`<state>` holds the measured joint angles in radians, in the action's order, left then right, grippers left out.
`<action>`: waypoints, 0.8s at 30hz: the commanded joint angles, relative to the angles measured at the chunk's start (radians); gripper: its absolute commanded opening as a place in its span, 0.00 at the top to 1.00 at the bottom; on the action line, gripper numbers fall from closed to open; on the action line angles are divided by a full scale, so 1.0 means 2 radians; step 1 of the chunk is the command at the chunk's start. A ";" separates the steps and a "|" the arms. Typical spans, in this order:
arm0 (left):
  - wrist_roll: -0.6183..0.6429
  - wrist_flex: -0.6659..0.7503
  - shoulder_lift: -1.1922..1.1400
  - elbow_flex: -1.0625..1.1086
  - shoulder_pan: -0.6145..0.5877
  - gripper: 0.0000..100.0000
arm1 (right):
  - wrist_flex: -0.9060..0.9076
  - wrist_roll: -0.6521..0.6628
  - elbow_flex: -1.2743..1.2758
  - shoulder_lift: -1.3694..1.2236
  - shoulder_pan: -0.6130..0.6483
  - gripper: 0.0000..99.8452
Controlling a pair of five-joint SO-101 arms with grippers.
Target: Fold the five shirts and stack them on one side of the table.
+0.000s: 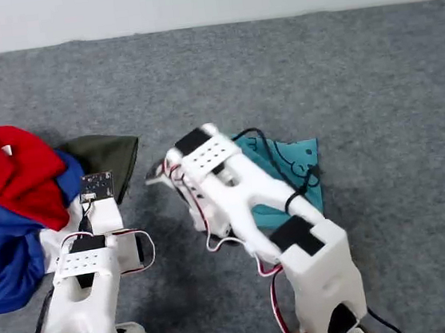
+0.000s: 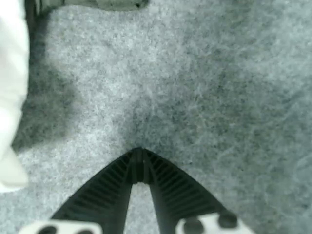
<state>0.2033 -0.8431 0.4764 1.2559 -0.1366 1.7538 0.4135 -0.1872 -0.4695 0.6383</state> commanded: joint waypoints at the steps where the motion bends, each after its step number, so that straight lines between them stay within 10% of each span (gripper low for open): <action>1: -0.006 -0.014 0.000 0.005 0.006 0.98 | 0.023 -0.004 -0.035 0.059 -0.044 0.99; 24: -0.006 -0.014 0.000 0.005 0.006 0.98 | -0.031 -0.003 -0.160 -0.076 0.019 0.99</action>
<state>0.2033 -0.8431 0.4764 1.2559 -0.1366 1.6310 0.4135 -0.3529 -0.6291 0.6997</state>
